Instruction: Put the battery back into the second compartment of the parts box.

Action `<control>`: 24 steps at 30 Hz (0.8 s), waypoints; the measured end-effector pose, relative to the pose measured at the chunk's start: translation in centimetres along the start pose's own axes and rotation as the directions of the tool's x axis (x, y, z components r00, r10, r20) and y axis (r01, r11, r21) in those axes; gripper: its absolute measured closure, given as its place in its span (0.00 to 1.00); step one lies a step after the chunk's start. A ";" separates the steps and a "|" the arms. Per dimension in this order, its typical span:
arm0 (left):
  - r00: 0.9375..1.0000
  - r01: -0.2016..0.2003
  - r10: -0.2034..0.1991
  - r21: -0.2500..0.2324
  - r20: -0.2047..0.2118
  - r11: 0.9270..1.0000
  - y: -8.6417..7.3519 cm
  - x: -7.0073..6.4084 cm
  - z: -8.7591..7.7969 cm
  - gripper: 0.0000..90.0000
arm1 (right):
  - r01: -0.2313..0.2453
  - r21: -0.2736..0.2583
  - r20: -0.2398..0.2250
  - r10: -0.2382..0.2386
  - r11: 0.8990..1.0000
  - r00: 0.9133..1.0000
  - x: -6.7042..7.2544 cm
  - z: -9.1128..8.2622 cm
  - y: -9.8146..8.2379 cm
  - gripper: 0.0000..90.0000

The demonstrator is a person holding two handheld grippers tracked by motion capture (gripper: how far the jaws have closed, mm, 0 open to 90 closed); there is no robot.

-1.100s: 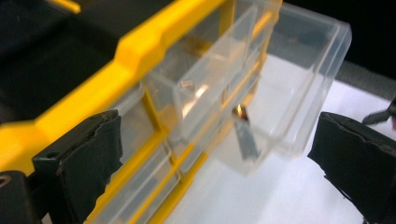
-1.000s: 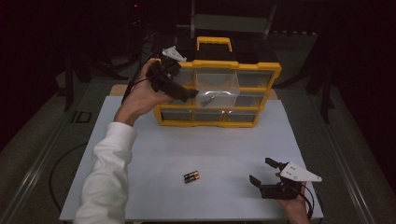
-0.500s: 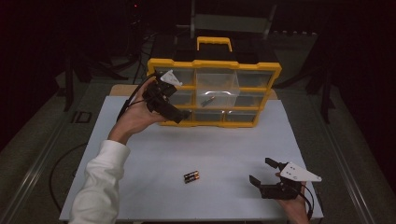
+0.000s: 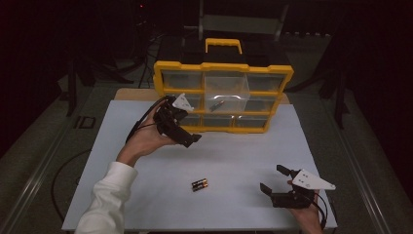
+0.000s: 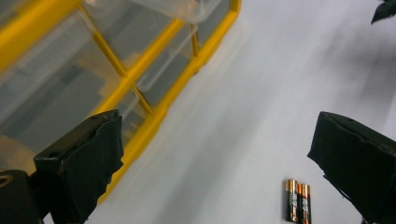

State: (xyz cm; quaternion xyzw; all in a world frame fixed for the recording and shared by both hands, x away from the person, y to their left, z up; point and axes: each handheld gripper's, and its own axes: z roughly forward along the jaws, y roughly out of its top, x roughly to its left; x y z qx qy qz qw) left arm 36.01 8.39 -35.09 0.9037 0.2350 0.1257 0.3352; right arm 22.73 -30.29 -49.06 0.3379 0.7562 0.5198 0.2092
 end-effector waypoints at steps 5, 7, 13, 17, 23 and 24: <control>1.000 -0.003 0.003 0.014 0.018 1.000 -1.1 -0.7 1.2 0.04 | 0.002 0.001 0.000 -0.002 1.000 1.000 0.0 0.0 0.0 0.09; 1.000 0.002 -0.002 0.018 0.028 1.000 -1.5 -1.0 1.7 0.05 | 0.001 0.000 0.000 -0.001 1.000 1.000 0.0 0.0 0.0 0.09; 0.999 0.018 -0.019 0.024 0.043 1.000 -2.8 -1.5 3.0 0.05 | 0.001 0.002 -0.001 -0.001 1.000 1.000 0.0 0.0 0.0 0.09; 0.999 0.021 -0.023 0.037 0.044 0.999 -3.4 -2.0 3.7 0.05 | 0.002 0.003 -0.001 -0.002 1.000 1.000 0.1 0.0 0.0 0.09; 0.998 0.017 -0.020 0.050 0.058 0.999 -4.3 -3.0 4.8 0.06 | 0.001 0.002 -0.001 -0.001 1.000 1.000 0.1 -0.1 0.0 0.09; 0.998 0.015 -0.019 0.054 0.062 0.998 -4.4 -3.1 5.0 0.06 | 0.000 0.002 0.000 0.000 1.000 1.000 0.1 -0.1 0.0 0.09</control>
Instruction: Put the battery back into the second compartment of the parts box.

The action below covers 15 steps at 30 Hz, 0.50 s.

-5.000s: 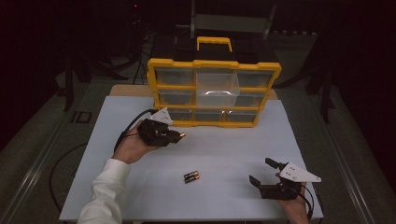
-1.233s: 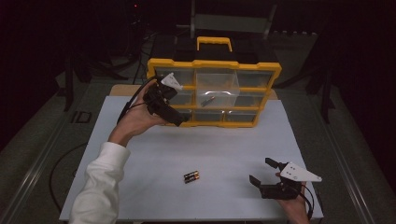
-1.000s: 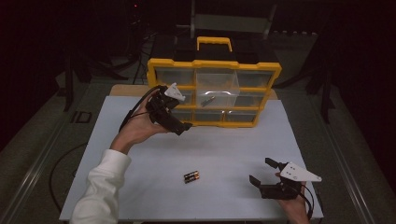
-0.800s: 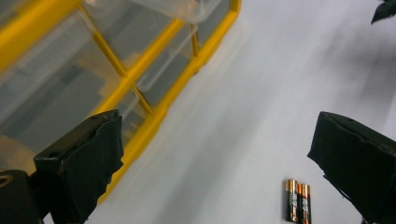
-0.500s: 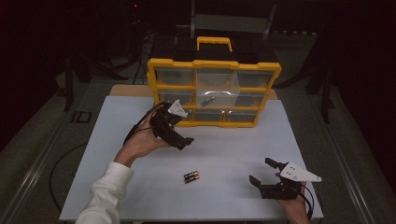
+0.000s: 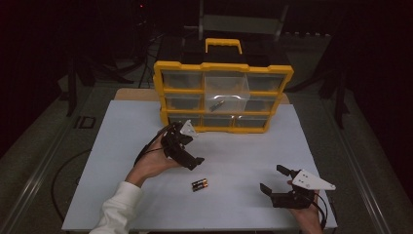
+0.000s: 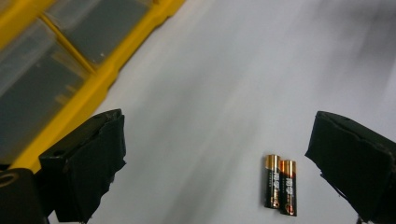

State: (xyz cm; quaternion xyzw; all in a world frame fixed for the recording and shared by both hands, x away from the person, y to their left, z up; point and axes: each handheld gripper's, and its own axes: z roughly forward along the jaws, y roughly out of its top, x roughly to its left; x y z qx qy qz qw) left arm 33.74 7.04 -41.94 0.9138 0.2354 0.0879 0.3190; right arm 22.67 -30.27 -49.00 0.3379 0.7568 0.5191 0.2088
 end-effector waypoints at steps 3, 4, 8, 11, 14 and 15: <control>1.000 0.002 -0.002 0.005 0.007 1.000 -0.3 -0.2 0.4 0.06 | 0.001 0.001 0.003 -0.001 1.000 1.000 0.0 0.0 0.0 0.09; 1.000 0.002 -0.002 0.005 0.007 1.000 -0.3 -0.2 0.4 0.06 | 0.001 0.001 0.002 -0.001 1.000 1.000 0.0 0.0 0.0 0.09; 1.000 0.000 -0.001 0.033 0.020 0.999 -1.0 -0.9 1.6 0.06 | 0.001 0.001 0.002 -0.001 1.000 1.000 0.0 0.0 0.0 0.09; 1.000 -0.004 0.003 0.047 0.028 0.999 -1.3 -1.2 2.1 0.06 | 0.001 0.002 0.002 -0.001 1.000 1.000 0.0 0.0 0.0 0.09; 0.999 -0.006 0.004 0.057 0.036 0.998 -1.5 -1.5 2.6 0.07 | 0.001 0.003 0.002 -0.001 1.000 1.000 0.1 0.0 0.0 0.09; 0.999 -0.006 0.004 0.057 0.036 0.998 -1.5 -1.5 2.6 0.07 | 0.001 0.003 0.003 -0.001 1.000 1.000 0.1 0.0 0.0 0.09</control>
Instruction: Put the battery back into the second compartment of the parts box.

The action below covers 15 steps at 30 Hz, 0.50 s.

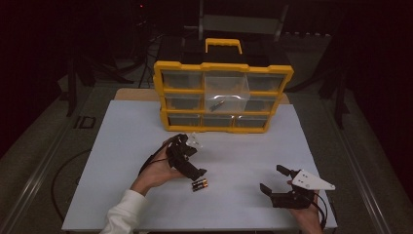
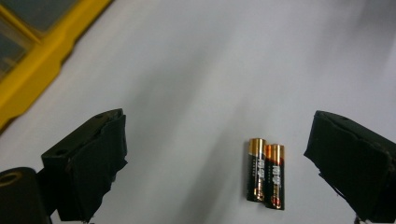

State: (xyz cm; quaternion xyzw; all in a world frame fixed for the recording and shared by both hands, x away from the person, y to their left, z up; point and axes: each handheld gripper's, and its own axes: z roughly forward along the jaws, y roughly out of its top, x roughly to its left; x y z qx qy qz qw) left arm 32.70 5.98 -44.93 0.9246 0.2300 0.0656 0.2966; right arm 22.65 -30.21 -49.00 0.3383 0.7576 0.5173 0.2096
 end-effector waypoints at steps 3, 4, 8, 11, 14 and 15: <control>1.000 -0.003 0.003 0.016 0.011 1.000 -0.3 -0.4 0.7 0.07 | -0.001 -0.001 0.000 0.001 1.000 1.000 0.0 0.0 0.0 0.09; 1.000 -0.004 0.003 0.020 0.013 1.000 -0.4 -0.4 0.8 0.07 | 0.000 -0.001 -0.001 0.000 1.000 1.000 0.0 0.0 0.0 0.09; 1.000 -0.001 0.000 0.036 0.017 0.999 -0.8 -0.7 1.5 0.08 | 0.001 0.001 -0.001 -0.001 1.000 1.000 0.0 0.0 0.0 0.10; 1.000 -0.001 0.000 0.044 0.016 0.999 -1.0 -0.9 1.8 0.10 | 0.001 0.001 -0.001 -0.001 1.000 1.000 0.0 0.0 0.0 0.09; 1.000 0.001 -0.002 0.054 0.014 0.999 -1.2 -1.0 2.1 0.12 | 0.001 0.000 -0.001 -0.001 1.000 1.000 -0.1 0.0 0.0 0.09; 1.000 -0.001 0.001 0.061 0.014 0.998 -1.4 -1.1 2.4 0.13 | 0.001 0.000 -0.001 -0.001 1.000 1.000 -0.1 0.0 0.0 0.09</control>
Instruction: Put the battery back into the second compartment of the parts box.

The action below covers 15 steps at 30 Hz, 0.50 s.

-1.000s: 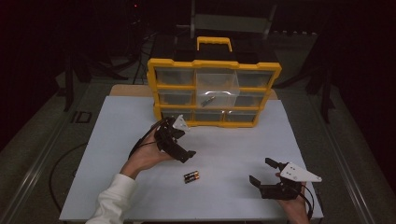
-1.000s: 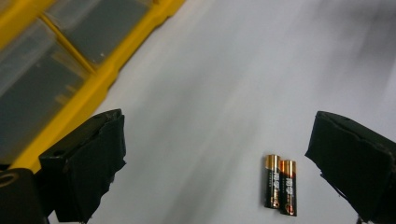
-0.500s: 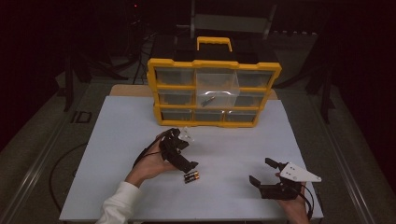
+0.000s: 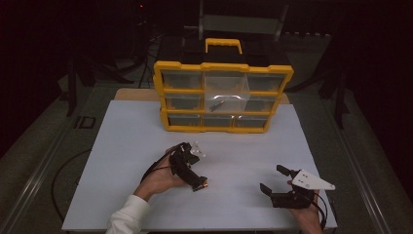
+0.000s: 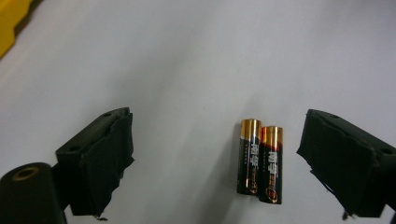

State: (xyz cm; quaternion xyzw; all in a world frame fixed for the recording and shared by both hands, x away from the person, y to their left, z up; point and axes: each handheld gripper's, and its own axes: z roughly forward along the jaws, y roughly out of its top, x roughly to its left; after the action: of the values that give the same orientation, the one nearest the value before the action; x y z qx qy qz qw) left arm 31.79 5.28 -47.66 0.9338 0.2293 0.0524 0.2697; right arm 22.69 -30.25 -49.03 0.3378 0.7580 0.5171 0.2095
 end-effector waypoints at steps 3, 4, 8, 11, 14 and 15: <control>1.000 0.008 -0.008 0.006 -0.003 1.000 -0.3 0.0 0.3 0.16 | 0.000 0.000 0.000 0.000 1.000 1.000 0.0 0.0 0.0 0.09; 1.000 0.008 -0.008 0.009 0.000 1.000 -0.4 -0.1 0.4 0.17 | 0.000 -0.001 0.000 0.000 1.000 1.000 0.0 0.0 0.0 0.09; 1.000 0.004 -0.004 0.021 0.015 1.000 -0.7 -0.3 0.7 0.23 | 0.000 -0.001 -0.001 0.000 1.000 1.000 0.0 0.0 0.0 0.09; 1.000 -0.002 0.002 0.030 0.027 1.000 -1.0 -0.4 0.9 0.29 | 0.001 0.001 0.001 -0.001 1.000 1.000 0.0 0.0 0.0 0.09; 0.999 0.001 -0.002 0.030 0.038 1.000 -1.1 -0.5 1.1 0.36 | 0.000 0.001 0.001 0.000 1.000 1.000 0.0 0.0 0.0 0.10; 0.999 0.003 -0.004 0.030 0.044 1.000 -1.2 -0.5 1.1 0.36 | 0.000 0.001 0.001 0.000 1.000 1.000 0.0 0.0 0.0 0.10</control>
State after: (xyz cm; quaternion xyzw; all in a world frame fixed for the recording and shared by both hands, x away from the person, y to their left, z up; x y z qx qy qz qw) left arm 31.11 5.42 -49.22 0.9382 0.2256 0.0278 0.2608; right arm 22.64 -30.22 -49.01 0.3381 0.7580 0.5167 0.2099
